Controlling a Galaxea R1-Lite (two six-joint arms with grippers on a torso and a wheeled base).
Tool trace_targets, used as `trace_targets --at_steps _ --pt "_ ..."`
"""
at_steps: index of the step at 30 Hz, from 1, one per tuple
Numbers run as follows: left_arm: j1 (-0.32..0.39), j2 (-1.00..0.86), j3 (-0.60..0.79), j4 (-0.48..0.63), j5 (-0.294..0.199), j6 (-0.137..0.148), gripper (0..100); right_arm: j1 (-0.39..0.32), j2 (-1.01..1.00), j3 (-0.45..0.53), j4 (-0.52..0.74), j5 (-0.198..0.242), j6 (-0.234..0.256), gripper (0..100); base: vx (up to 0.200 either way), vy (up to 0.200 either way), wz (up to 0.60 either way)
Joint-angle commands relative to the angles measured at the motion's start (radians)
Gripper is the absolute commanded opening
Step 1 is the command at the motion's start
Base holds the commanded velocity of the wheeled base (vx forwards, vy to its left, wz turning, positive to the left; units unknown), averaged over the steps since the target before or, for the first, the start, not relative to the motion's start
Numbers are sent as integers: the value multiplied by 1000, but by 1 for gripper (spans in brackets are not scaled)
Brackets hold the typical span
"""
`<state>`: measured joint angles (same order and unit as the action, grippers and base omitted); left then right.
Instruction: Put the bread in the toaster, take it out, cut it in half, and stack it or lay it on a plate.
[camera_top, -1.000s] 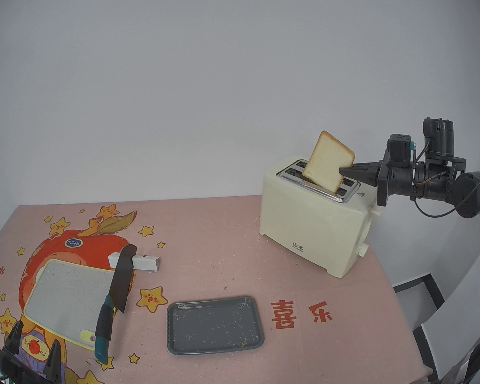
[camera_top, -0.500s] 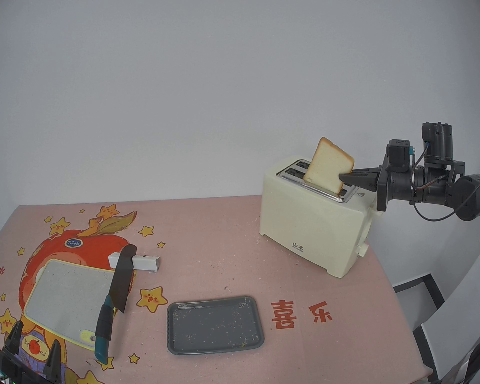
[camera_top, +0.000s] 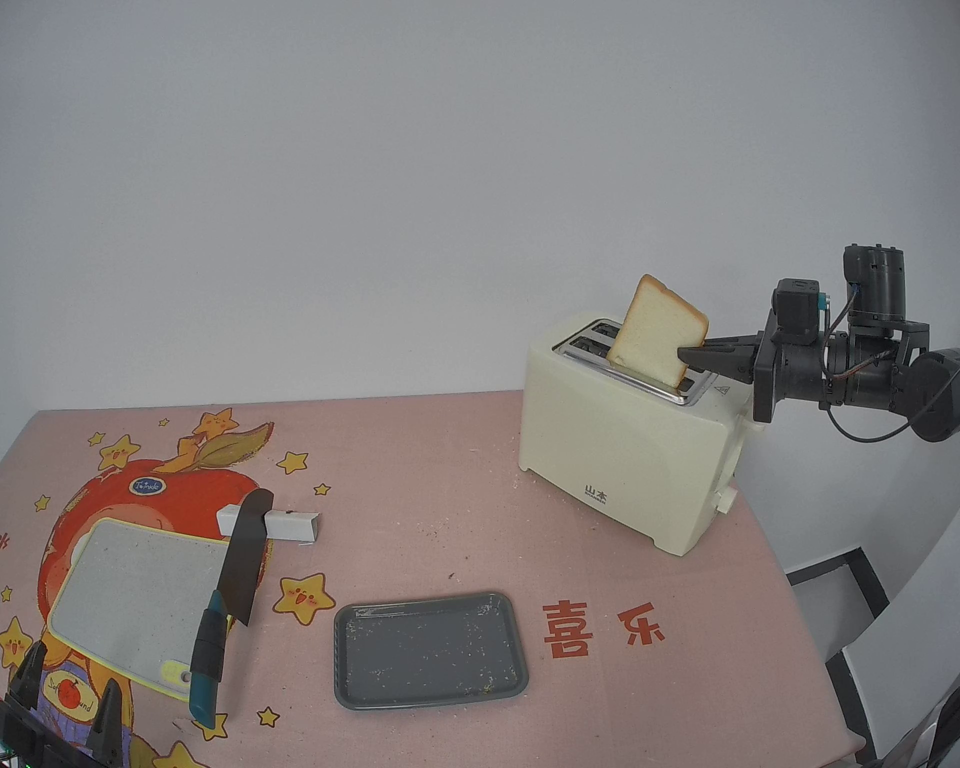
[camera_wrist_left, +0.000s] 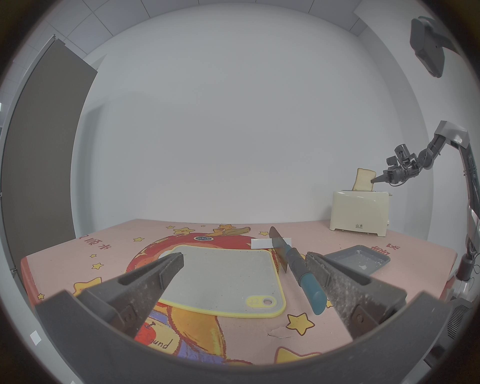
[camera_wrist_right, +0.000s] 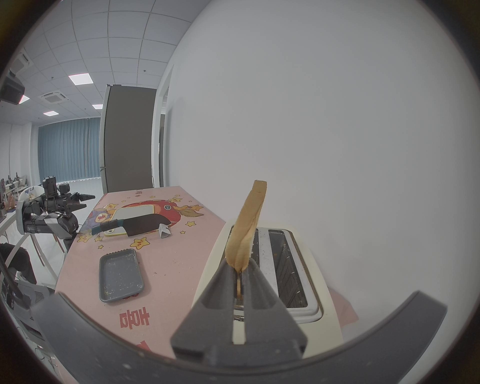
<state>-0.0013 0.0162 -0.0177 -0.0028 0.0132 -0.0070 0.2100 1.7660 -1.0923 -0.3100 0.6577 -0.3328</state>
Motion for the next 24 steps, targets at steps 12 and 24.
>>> trace_targets --at_steps 12,24 --pt "0 -16 18 0 1 -1 100 2 -6 0 -3 -1 0 100 0 0 0" --pt "0 -16 18 0 1 -1 100 2 -13 2 -3 -7 3 100 0 0 0"
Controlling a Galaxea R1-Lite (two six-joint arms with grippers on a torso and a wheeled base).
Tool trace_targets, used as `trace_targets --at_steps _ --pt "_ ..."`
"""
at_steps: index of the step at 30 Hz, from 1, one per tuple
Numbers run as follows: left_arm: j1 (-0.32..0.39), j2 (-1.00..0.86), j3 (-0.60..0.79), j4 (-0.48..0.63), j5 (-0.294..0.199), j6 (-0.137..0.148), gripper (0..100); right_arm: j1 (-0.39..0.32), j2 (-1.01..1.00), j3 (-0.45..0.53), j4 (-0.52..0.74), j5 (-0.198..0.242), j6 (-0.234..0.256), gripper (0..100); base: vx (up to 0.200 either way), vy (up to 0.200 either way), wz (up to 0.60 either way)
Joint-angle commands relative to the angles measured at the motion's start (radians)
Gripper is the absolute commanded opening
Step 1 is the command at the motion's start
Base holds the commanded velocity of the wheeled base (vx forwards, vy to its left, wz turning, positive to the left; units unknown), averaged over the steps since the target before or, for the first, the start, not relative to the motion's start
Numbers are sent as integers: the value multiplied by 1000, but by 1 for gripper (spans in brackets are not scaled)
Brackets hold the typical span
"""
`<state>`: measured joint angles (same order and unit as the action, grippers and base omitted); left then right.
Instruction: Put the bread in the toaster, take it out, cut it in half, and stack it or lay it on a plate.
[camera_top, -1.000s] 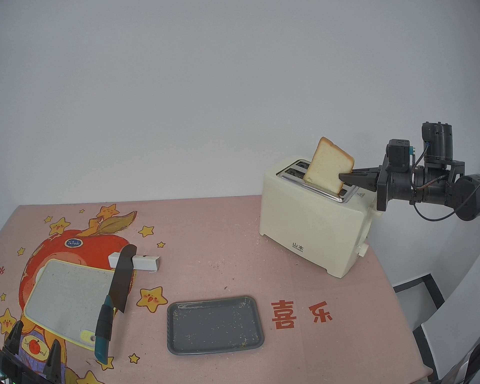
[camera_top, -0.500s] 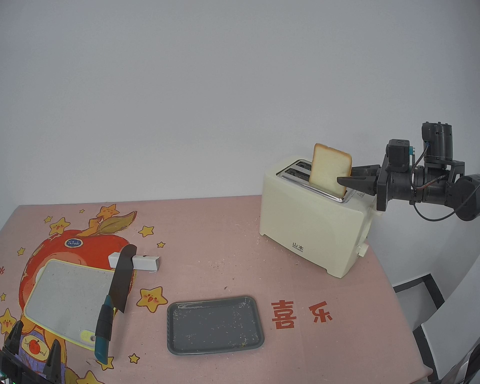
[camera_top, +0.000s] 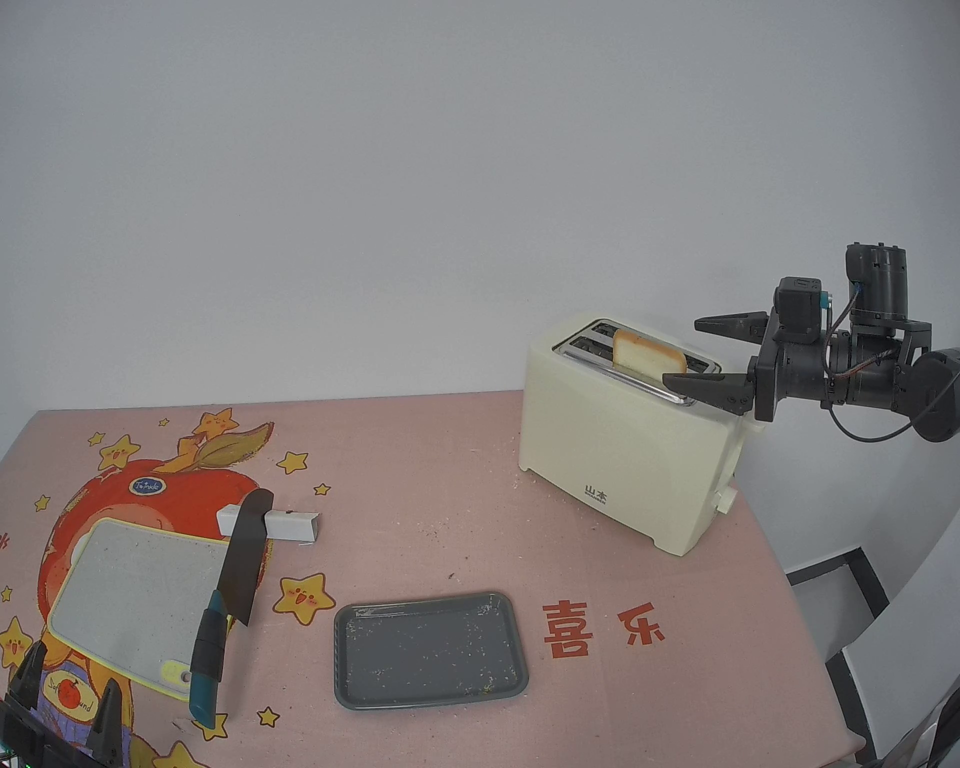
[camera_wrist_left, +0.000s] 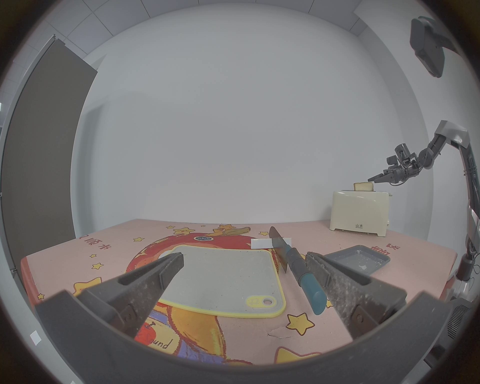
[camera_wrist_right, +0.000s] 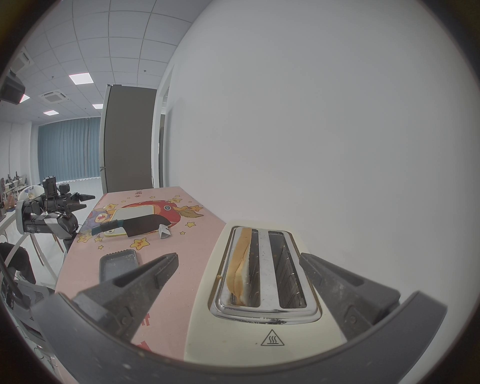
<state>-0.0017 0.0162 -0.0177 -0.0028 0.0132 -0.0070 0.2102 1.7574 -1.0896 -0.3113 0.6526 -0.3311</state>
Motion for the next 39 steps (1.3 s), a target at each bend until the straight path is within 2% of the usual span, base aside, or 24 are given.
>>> trace_targets --at_steps 1,4,6,7,8,9,10,11,12,14,17,20,23,26,31,32,34,39 --pt "0 -16 18 0 1 -1 100 0 -10 -3 0 -8 3 100 0 0 0" --pt "0 -16 18 0 1 -1 100 0 -67 -3 -3 -59 20 100 0 0 0" --pt "0 -16 18 0 1 -1 100 -6 -148 22 -11 -159 75 100 0 0 0" --pt "0 -16 18 0 1 -1 100 -9 -171 34 -14 -185 98 100 0 0 0" --pt "0 -16 18 0 1 -1 100 -15 -220 56 -15 -238 156 100 0 0 0" --pt "0 -16 18 0 1 -1 100 -17 -256 68 -15 -271 201 100 0 0 0" --pt "0 -16 18 0 1 -1 100 -25 -316 94 -14 -324 287 100 0 0 0" --pt "0 -16 18 0 1 -1 100 -32 -349 115 -14 -356 342 100 0 0 0" --pt "0 -16 18 0 1 -1 100 -45 -388 142 -14 -392 417 100 0 0 0" --pt "0 -16 18 0 1 -1 100 -57 -440 192 -14 -403 521 100 0 0 0" --pt "0 -16 18 0 1 -1 100 -55 -472 226 -12 -399 598 100 0 0 0" --pt "0 -16 18 0 1 -1 100 -61 -466 234 -11 -418 600 100 0 0 0" --pt "0 -16 18 0 -2 2 100 -80 -463 349 -15 -436 592 100 0 0 0" --pt "0 -16 18 0 -4 2 100 -92 -397 405 -74 -445 538 100 0 0 0" --pt "0 -16 18 0 -2 2 100 -144 -385 461 -200 -418 511 100 0 0 0" --pt "0 -16 18 0 -2 1 100 -149 -381 467 -215 -410 498 0 0 0 0" --pt "0 -16 18 0 -2 2 100 -152 -366 468 -241 -395 478 0 0 0 0" --pt "0 -16 18 0 -2 1 100 -152 -362 481 -289 -352 478 0 0 0 0"
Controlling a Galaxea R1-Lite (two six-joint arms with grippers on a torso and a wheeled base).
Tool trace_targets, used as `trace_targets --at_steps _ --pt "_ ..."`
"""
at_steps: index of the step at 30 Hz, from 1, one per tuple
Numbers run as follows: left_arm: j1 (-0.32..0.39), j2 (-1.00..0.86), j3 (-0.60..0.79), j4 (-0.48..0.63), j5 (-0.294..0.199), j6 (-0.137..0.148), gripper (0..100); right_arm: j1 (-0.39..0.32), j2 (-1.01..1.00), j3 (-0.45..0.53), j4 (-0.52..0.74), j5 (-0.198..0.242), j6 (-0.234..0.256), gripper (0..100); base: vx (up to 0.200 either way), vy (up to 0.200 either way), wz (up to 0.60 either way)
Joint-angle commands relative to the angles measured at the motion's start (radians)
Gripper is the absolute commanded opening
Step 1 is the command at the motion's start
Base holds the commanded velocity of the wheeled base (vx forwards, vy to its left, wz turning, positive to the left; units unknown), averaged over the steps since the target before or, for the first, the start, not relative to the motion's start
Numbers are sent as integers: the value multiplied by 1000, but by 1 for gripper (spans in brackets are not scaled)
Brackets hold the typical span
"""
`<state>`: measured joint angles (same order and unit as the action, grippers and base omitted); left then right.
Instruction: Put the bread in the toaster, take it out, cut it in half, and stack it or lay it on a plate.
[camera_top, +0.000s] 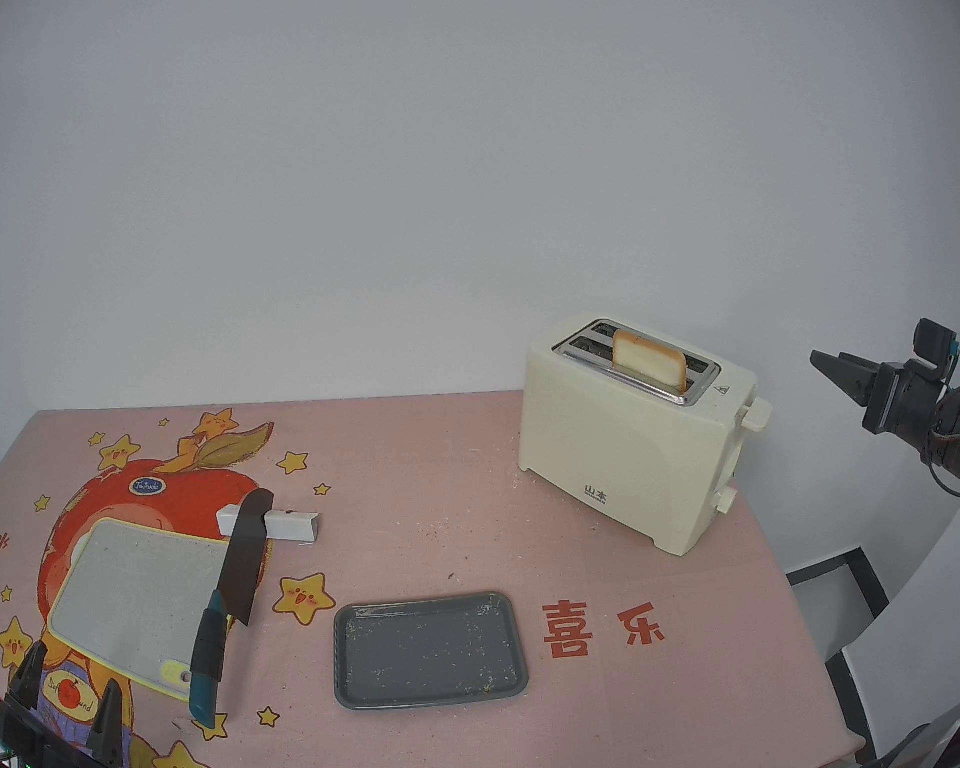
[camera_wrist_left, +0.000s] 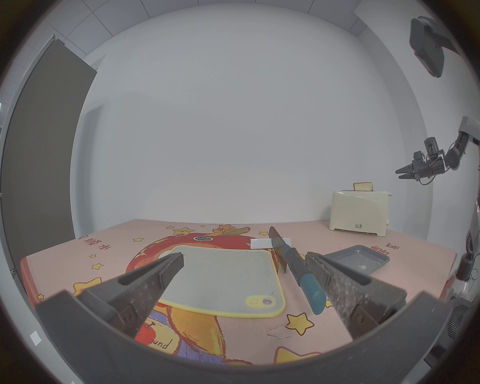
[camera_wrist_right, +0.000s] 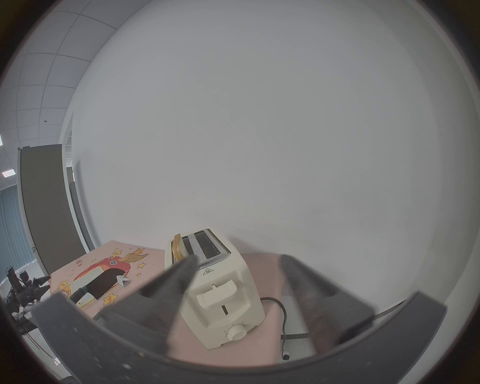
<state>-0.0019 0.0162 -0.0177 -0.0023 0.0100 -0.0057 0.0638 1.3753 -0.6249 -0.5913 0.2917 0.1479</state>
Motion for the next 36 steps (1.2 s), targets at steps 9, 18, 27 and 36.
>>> trace_targets --at_steps 9,18,27,36 --pt "0 -16 18 -1 1 0 100 54 64 19 -209 14 10 0 0 0 0" --pt "0 -16 18 -1 1 0 100 59 261 96 -487 6 2 0 0 0 0" --pt "0 -16 18 -1 1 0 100 62 309 129 -515 6 -5 0 0 0 0" --pt "0 -16 18 -1 1 0 100 74 311 146 -515 6 -14 0 0 0 0"
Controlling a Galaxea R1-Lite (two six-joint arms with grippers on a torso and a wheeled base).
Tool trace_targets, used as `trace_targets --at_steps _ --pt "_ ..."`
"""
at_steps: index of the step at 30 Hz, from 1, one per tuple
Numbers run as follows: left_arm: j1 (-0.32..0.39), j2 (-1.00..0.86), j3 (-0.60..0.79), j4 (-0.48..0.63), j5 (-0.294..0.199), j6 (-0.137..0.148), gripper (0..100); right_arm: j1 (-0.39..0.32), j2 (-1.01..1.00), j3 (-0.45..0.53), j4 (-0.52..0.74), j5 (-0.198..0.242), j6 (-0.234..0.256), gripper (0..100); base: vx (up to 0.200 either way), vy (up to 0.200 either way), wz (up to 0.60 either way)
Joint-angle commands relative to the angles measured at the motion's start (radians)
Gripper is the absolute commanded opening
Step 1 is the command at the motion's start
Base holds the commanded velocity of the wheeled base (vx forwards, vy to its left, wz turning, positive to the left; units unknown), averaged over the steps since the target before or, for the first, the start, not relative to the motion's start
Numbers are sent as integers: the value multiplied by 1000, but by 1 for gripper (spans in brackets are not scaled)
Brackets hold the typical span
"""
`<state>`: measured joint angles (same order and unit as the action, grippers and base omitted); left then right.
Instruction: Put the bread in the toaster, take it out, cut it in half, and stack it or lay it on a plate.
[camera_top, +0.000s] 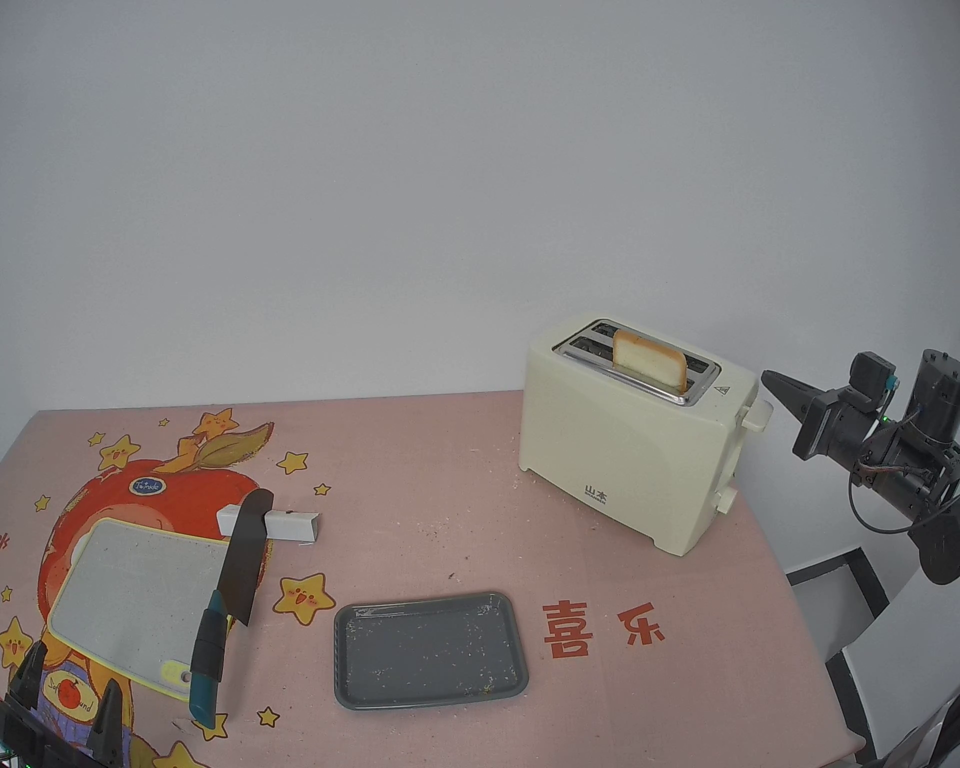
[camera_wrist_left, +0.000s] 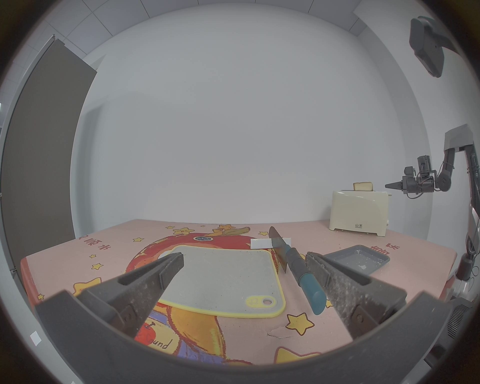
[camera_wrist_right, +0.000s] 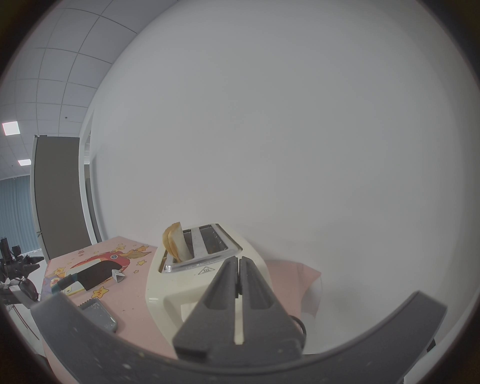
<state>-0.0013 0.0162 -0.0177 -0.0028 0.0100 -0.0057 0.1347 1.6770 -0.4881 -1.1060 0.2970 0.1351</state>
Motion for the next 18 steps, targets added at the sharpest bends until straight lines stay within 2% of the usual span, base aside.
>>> trace_targets --at_steps 1,18 --pt "0 -16 18 0 1 0 100 3 9 9 0 1 -2 0 0 0 0" --pt "0 -16 18 0 1 0 100 13 36 43 11 1 -28 0 0 0 0"
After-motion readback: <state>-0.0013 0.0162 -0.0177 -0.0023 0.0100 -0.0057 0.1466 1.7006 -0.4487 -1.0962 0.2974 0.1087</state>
